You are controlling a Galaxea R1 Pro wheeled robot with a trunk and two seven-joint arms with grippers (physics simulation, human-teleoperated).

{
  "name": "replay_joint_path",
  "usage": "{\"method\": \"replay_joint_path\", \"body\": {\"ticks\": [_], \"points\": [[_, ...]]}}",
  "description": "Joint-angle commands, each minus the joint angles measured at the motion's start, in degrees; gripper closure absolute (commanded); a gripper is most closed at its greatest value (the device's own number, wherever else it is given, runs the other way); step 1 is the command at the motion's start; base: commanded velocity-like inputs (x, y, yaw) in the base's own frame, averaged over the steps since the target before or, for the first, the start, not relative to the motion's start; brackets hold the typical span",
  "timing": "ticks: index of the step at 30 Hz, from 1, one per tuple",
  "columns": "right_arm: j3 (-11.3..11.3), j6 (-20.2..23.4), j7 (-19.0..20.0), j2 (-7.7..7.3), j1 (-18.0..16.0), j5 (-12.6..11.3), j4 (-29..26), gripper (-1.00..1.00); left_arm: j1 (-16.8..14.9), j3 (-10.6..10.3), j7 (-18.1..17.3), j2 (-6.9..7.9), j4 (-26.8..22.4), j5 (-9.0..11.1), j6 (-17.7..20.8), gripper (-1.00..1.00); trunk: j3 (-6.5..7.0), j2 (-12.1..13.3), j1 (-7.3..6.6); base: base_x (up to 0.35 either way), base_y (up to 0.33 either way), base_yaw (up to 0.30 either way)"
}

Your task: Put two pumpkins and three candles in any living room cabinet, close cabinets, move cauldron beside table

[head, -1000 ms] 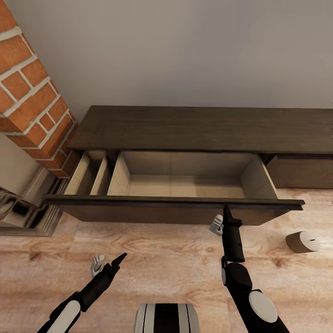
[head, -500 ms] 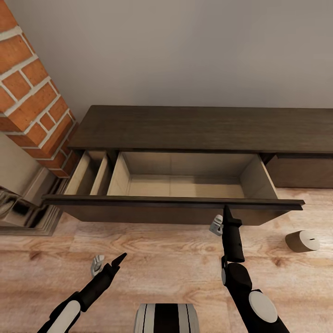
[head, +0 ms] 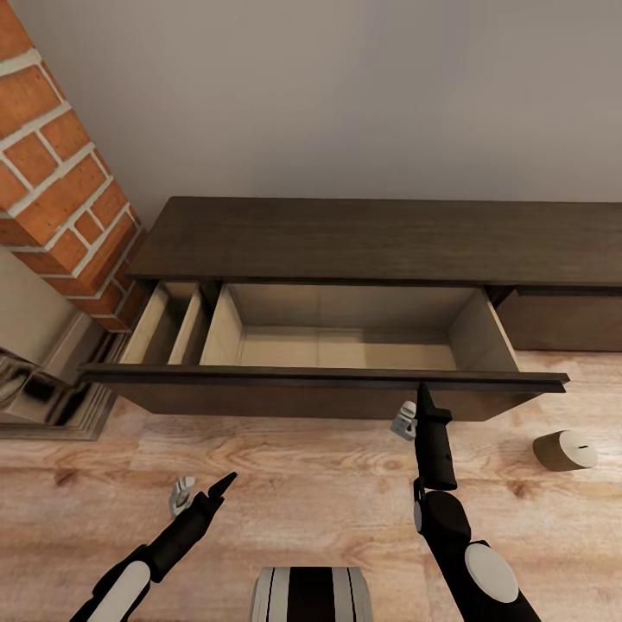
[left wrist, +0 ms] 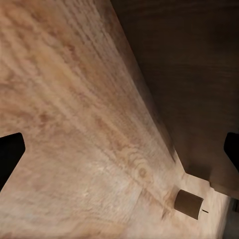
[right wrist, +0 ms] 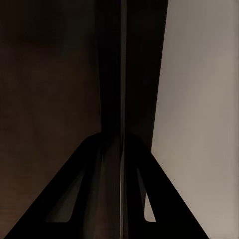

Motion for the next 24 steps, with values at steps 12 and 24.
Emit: {"method": "replay_joint_path", "body": {"ticks": [12, 24], "points": [[0.61, -0.23, 0.23, 0.0, 0.02, 0.12, 1.75, 1.0, -0.02, -0.02, -0.01, -0.01, 0.02, 0.0, 0.0, -1.0, 0.0, 0.0, 0.01, -0.027, 0.0, 0.0], [0.61, -0.23, 0.23, -0.08, 0.02, 0.11, 2.03, 1.0, -0.02, -0.01, -0.02, -0.01, 0.02, 0.0, 0.01, -1.0, 0.0, 0.0, 0.01, -0.006, 0.0, 0.0]]}}
